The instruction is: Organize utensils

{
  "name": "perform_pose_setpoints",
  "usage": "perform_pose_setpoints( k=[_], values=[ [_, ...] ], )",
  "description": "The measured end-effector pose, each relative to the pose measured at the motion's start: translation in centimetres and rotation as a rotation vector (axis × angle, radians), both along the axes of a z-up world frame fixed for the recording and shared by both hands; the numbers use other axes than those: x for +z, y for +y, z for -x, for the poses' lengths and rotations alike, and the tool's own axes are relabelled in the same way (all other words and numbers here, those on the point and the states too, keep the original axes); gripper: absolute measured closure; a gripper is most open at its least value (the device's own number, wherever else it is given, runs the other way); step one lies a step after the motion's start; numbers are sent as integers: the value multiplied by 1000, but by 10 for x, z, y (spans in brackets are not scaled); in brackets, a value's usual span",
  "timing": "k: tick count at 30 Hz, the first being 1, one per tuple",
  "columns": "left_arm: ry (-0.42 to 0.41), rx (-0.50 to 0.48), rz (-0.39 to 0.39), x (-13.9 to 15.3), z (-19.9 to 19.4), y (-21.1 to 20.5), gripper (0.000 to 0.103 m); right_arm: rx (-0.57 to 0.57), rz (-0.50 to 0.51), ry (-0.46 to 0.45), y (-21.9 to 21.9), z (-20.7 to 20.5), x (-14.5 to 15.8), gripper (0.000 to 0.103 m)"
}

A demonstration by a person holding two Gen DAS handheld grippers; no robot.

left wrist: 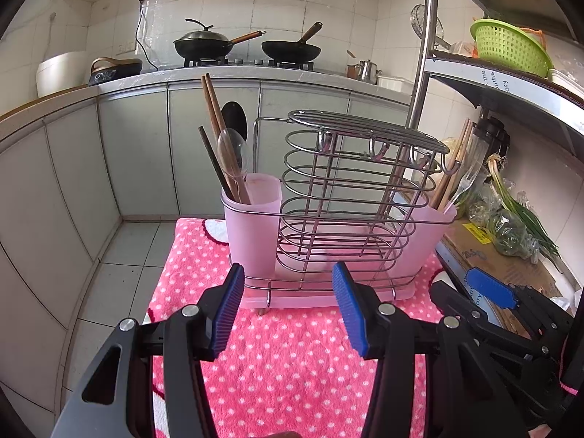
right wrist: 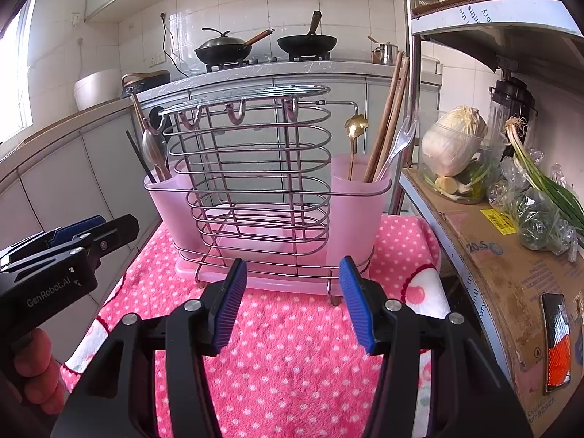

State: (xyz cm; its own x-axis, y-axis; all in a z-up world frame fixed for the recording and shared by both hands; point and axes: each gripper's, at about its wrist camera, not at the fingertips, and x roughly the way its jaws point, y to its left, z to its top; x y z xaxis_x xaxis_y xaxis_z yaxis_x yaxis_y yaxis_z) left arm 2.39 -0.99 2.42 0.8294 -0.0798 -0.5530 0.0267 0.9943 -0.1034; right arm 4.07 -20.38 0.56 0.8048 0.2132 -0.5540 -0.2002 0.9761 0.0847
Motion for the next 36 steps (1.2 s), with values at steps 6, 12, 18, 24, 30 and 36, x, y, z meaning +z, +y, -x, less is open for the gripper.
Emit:
perform_pose_setpoints(
  k=[6,12,18,24,30,36],
  values=[
    [5,-1,0,0,-1,0,53,0,1,0,0,0,0,49],
    [6,1,0,1,-2,0,53,2,2,-2,0,-1,0,50],
    [7,1,-1,1,-2,-1,53,1,3,-2,0,-1,0,49],
    [10,0,3,0,-4,-1,53,3,6,1,0,-2,0,49],
    [15,-1,5,-2,-6,1,53,4,10,3,0,-4,-1,49],
    [17,3,5,-3,-7,2,53,4,10,6,-1,-5,-3,49]
  ],
)
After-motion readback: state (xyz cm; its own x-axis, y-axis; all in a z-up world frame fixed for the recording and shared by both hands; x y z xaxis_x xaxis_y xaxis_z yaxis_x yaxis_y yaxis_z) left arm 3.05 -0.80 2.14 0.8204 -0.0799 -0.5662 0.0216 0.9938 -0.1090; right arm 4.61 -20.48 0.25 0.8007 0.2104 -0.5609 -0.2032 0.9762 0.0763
